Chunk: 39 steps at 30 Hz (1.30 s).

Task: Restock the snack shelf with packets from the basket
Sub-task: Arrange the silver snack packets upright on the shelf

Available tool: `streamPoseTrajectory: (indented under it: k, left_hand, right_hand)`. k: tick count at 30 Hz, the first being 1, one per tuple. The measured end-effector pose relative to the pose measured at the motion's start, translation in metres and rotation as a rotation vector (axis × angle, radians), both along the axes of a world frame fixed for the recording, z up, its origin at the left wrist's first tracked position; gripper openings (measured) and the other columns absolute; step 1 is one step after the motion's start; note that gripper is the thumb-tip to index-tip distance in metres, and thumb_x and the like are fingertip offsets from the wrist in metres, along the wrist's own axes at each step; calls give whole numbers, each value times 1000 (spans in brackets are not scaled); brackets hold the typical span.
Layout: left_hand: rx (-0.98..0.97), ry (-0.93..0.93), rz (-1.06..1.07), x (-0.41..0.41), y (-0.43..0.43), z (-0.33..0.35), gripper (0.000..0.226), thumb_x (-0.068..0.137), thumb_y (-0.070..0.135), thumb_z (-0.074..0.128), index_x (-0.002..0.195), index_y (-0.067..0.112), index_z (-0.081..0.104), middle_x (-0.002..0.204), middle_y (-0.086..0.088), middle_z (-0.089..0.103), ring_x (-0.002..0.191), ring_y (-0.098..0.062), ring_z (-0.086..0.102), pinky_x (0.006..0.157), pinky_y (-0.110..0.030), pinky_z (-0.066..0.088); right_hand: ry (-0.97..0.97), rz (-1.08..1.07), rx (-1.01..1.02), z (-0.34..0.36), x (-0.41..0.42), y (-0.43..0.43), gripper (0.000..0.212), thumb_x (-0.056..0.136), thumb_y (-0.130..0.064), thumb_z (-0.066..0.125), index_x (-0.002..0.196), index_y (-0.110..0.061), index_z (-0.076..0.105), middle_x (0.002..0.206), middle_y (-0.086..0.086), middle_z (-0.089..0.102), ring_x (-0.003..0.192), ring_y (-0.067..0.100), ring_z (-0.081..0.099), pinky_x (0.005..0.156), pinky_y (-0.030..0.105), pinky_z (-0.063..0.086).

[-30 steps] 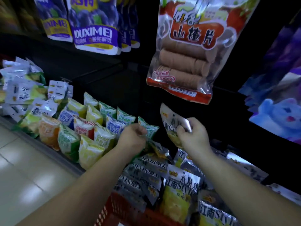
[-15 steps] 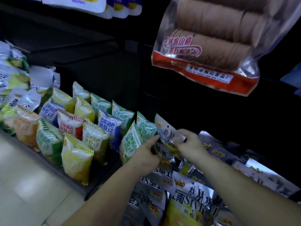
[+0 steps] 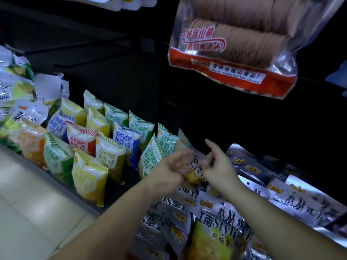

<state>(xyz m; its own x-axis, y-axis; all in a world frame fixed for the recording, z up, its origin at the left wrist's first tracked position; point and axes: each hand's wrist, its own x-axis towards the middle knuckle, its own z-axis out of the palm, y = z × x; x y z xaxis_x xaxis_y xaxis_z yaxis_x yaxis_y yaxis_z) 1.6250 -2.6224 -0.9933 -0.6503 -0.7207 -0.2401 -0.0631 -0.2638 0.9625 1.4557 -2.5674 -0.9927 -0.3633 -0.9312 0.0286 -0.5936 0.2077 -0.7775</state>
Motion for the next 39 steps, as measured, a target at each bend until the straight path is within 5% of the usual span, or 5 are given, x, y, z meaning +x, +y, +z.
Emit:
streamPoseTrajectory:
  k: [4,13,20,26,39]
  left_hand:
    - [-395,-291,-132,36,-13,15,53,94,-7,62,138,21,57,122,4,63,105,-5,60,89,-16,50]
    - [-974,-826,-386,63,-13,-24,19,86,29,61,101,33,73,106,8,69,92,-15,65,76,-39,61]
    - [-813,-571,103,30,-19,-21,21,96,13,61,101,24,78,89,3,76,78,-16,69,70,-39,60]
    - [-901,-523,21,58,-28,17,25,92,17,71,115,29,70,117,13,63,111,-9,61,95,-37,56]
    - [-529,-1091,-824,137,5,51,118,65,51,92,156,56,17,167,21,0,157,-19,11,122,-44,29]
  right_hand:
    - [52,16,-89,-11,3,-7,16,104,-11,54,112,-19,66,99,5,58,78,13,50,66,22,34]
    - [403,-174,-7,-27,-18,11,57,100,-32,66,152,-25,45,149,3,43,120,30,54,83,48,52]
    - [215,294,-63,8,48,49,17,93,-43,56,98,-34,69,85,-17,62,77,5,59,67,34,52]
    - [268,294,178,-11,36,24,67,100,-42,56,157,-50,22,165,-18,24,151,14,28,112,43,43]
    - [137,474,436,23,89,41,74,86,-63,72,149,-35,46,154,-12,39,142,15,42,111,36,41]
